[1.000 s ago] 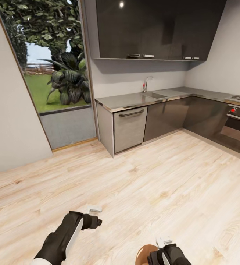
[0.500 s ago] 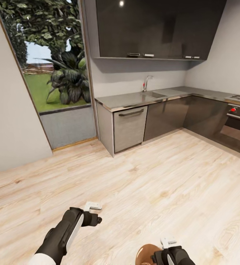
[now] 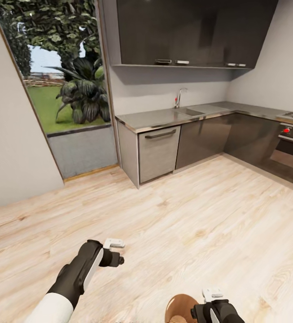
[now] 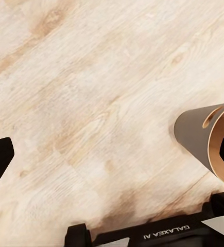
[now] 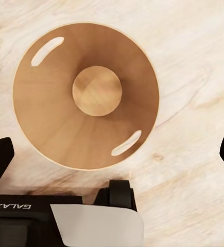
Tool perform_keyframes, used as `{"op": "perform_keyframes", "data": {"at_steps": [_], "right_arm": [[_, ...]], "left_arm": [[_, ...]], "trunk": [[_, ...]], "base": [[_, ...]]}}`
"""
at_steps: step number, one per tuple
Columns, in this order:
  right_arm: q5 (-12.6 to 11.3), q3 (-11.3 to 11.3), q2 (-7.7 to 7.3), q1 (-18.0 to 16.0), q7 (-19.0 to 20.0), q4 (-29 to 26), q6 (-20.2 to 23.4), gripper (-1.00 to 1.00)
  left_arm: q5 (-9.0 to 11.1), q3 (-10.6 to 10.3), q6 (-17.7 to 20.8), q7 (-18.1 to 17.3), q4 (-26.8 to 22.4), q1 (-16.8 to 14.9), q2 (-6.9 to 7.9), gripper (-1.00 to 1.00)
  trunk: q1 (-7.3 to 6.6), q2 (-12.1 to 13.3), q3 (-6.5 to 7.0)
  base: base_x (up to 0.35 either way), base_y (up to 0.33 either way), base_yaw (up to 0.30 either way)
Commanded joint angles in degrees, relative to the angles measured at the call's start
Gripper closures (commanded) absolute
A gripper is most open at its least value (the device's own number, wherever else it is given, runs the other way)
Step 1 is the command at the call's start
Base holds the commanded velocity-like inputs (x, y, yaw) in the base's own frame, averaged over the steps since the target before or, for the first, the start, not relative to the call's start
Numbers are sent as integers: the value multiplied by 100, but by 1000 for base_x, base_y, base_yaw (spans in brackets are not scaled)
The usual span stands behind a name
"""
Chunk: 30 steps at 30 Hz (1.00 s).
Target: Put the three can of soda from the living room inside the tash can in the kitchen.
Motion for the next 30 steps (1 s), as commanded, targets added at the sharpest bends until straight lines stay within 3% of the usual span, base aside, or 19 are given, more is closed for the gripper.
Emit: {"op": "perform_keyframes", "data": {"at_steps": [1, 14, 30], "right_arm": [[-1, -5, -7, 0, 0, 0, -1, -100], [-10, -27, -117, -42, 0, 2, -9, -100], [47, 18, -67, -255, 25, -47, 41, -100]], "left_arm": [[-1, 0, 12, 3, 11, -12, -4, -100], [9, 1, 58, 14, 42, -57, -29, -100], [11, -8, 94, 6, -20, -56, -31, -100]], "trunk": [[0, 0, -9], [0, 0, -129], [0, 0, -235]], "base": [[0, 0, 0], [0, 0, 0], [0, 0, 4]]}}
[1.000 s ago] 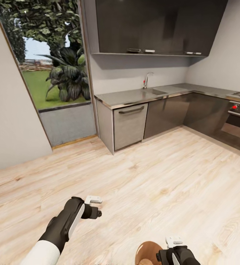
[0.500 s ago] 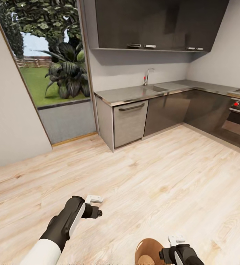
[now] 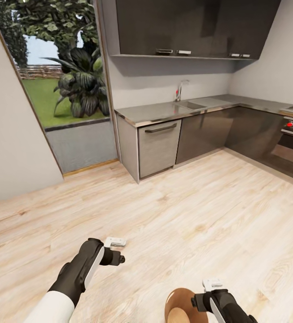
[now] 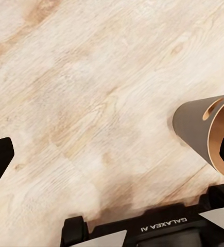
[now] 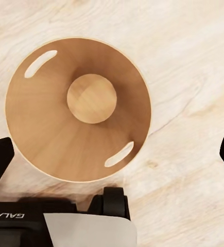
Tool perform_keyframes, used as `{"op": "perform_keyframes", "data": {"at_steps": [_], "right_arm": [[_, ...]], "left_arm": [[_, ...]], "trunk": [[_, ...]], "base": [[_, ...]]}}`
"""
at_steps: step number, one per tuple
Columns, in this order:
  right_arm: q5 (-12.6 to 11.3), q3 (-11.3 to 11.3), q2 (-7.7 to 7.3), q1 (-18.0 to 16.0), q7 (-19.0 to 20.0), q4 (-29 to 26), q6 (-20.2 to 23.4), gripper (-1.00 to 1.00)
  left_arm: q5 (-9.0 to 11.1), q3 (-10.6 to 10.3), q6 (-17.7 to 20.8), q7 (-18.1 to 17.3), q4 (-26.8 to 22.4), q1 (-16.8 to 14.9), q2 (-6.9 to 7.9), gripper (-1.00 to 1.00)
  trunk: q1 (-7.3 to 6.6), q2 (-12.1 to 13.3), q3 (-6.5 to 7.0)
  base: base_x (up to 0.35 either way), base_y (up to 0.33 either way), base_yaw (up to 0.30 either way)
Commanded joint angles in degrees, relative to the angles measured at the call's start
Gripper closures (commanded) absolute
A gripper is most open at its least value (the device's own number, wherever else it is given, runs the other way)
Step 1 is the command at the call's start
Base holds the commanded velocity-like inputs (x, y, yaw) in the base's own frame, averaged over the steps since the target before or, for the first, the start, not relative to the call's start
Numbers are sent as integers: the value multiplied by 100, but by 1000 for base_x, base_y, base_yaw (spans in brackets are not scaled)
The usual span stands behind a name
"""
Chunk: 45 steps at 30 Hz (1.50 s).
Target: Put the three can of soda from the living room inside the tash can in the kitchen.
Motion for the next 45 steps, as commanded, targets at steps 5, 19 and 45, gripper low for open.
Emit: {"op": "perform_keyframes", "data": {"at_steps": [5, 19, 45], "right_arm": [[-14, 2, -9, -12, 16, -8, 5, -100], [-57, -32, -71, -11, 67, 36, -2, -100], [-68, -40, -268, -321, 85, 45, -17, -100]], "left_arm": [[-3, 6, 13, -1, -2, -2, 9, -100], [-2, 3, 28, 0, -30, 4, 3, -100], [-1, -6, 20, 0, -46, 5, 1, -100]], "trunk": [[0, 0, -11], [0, 0, -121], [417, -762, -685]], "base": [[0, 0, 1], [0, 0, 0], [0, 0, 29]]}}
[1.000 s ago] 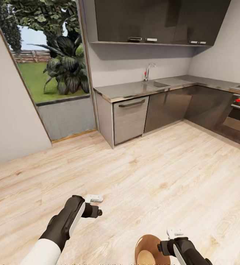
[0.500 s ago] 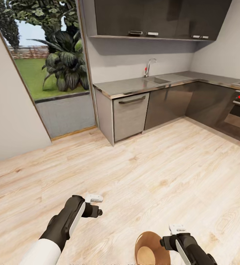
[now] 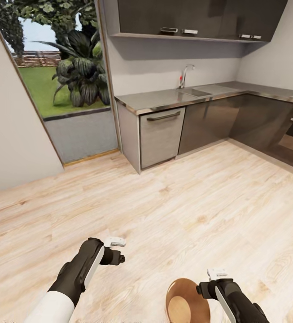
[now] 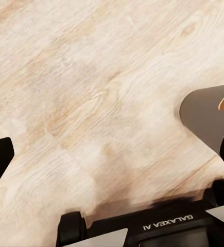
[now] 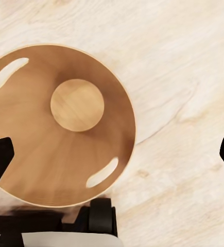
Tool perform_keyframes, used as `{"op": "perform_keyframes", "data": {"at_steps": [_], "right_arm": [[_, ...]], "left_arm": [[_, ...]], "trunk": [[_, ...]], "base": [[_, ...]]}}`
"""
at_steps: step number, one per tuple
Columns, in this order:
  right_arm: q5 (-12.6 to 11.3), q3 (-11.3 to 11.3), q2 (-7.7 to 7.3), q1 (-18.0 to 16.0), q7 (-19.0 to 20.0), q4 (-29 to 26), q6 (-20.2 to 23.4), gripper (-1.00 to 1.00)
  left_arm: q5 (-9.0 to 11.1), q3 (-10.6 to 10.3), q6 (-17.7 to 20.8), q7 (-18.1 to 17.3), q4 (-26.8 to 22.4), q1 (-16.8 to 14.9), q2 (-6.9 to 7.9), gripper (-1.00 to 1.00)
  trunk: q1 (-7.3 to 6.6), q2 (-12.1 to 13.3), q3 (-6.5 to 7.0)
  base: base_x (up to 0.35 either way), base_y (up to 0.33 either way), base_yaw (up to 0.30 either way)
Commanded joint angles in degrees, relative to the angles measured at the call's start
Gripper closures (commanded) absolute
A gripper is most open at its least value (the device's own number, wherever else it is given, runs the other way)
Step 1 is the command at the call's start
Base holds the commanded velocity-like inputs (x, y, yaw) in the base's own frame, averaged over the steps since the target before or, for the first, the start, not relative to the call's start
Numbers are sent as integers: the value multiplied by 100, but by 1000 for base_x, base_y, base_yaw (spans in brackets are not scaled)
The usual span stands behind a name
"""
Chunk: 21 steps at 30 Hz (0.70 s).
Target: Put the three can of soda from the living room inside the tash can in the kitchen.
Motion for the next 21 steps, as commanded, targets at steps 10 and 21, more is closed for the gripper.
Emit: {"op": "perform_keyframes", "data": {"at_steps": [10, 21], "right_arm": [[0, 1, -7, -6, 3, 31, -10, -100], [-2, -9, -65, -7, -4, 89, -60, -100]], "left_arm": [[0, 6, 2, 0, -34, 0, -5, -100], [0, 1, 5, 0, -43, 0, -9, -100]], "trunk": [[198, -363, -178], [374, -683, -323]], "base": [[0, 0, 13], [0, 0, 1]]}}
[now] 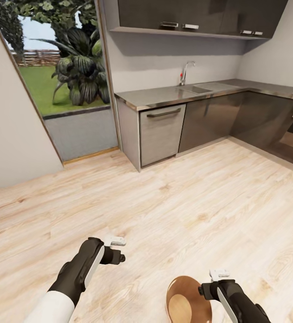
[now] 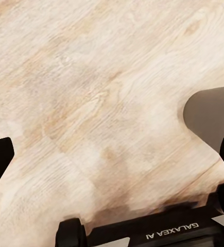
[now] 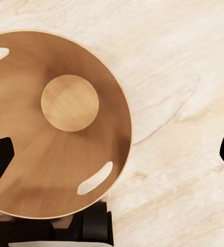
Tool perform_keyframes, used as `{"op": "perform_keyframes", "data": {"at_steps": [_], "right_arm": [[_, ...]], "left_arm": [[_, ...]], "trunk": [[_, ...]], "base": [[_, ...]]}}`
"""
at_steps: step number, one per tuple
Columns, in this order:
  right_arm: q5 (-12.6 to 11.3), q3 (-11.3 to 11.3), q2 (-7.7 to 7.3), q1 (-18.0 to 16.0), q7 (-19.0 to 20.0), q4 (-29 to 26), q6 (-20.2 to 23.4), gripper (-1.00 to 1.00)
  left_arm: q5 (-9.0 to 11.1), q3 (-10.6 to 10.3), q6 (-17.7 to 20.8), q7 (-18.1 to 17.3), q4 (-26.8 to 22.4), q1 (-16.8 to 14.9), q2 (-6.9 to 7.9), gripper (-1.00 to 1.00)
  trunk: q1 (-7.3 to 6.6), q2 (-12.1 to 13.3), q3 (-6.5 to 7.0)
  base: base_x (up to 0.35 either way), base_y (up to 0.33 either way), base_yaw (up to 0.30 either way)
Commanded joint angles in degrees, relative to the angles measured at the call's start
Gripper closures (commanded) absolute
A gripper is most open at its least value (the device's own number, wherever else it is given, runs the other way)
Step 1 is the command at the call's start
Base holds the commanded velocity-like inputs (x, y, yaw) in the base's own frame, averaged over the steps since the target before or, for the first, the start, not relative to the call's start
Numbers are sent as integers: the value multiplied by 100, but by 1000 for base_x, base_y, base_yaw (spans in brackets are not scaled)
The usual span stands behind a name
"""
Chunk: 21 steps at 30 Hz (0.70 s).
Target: Put the three can of soda from the living room inside the tash can in the kitchen.
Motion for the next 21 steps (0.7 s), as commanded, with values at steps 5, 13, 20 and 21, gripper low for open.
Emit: {"op": "perform_keyframes", "data": {"at_steps": [5, 13, 20, 21], "right_arm": [[0, -1, -51, 0, 0, 3, -3, -100], [2, -1, -63, 0, 0, 3, -12, -100], [2, -1, -64, 0, 0, 3, -13, -100], [2, -1, -61, 0, 0, 3, -13, -100]], "left_arm": [[5, -2, 2, 0, -2, -2, 0, -100], [9, -3, 9, -7, -54, -1, 0, -100], [9, -3, 12, -9, -73, 0, 0, -100], [9, -3, 12, -9, -74, 0, 0, -100]], "trunk": [[110, -202, -90], [286, -523, -234], [440, -804, -360], [462, -844, -378]], "base": [[0, 0, 0], [0, 0, 0], [0, 0, 0], [0, 0, 0]]}}
